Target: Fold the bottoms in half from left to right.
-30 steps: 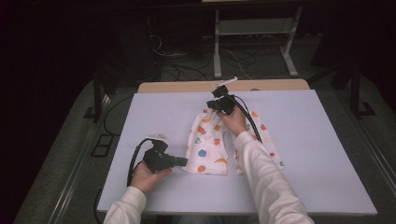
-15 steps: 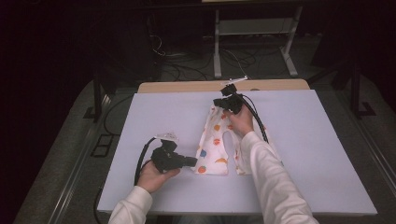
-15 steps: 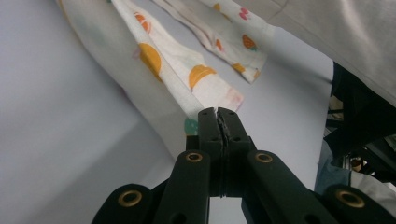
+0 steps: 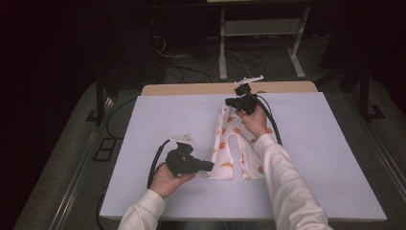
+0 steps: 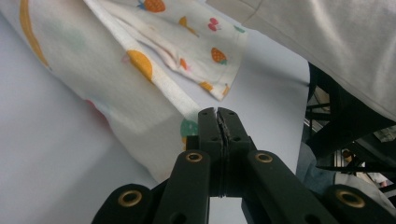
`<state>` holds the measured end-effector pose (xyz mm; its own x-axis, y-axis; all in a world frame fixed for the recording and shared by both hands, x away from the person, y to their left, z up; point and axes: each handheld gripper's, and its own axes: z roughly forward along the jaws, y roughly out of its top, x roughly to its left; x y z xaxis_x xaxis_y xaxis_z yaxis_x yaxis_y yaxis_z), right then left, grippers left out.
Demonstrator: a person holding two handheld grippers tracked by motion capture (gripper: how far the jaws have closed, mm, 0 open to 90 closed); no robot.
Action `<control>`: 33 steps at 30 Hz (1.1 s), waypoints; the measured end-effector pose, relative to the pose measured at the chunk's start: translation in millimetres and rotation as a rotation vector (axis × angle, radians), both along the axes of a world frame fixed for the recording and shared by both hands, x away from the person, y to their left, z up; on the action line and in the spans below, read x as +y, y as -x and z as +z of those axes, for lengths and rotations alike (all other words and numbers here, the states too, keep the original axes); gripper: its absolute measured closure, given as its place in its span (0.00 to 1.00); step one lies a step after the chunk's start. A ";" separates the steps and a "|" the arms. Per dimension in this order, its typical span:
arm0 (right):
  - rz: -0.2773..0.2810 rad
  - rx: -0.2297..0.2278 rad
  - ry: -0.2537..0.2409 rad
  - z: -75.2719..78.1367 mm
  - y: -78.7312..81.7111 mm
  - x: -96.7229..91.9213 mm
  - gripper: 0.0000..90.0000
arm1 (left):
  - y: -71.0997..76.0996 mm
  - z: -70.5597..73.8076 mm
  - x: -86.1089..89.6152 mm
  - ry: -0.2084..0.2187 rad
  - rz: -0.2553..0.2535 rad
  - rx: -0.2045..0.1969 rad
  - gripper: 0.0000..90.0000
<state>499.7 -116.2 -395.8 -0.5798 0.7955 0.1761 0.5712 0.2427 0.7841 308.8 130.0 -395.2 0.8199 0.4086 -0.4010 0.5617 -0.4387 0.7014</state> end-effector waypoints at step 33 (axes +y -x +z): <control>-0.041 -0.010 -0.020 9.9 2.2 -36.7 0.98 | -5.5 8.4 -47.9 0.012 -0.074 -0.010 0.99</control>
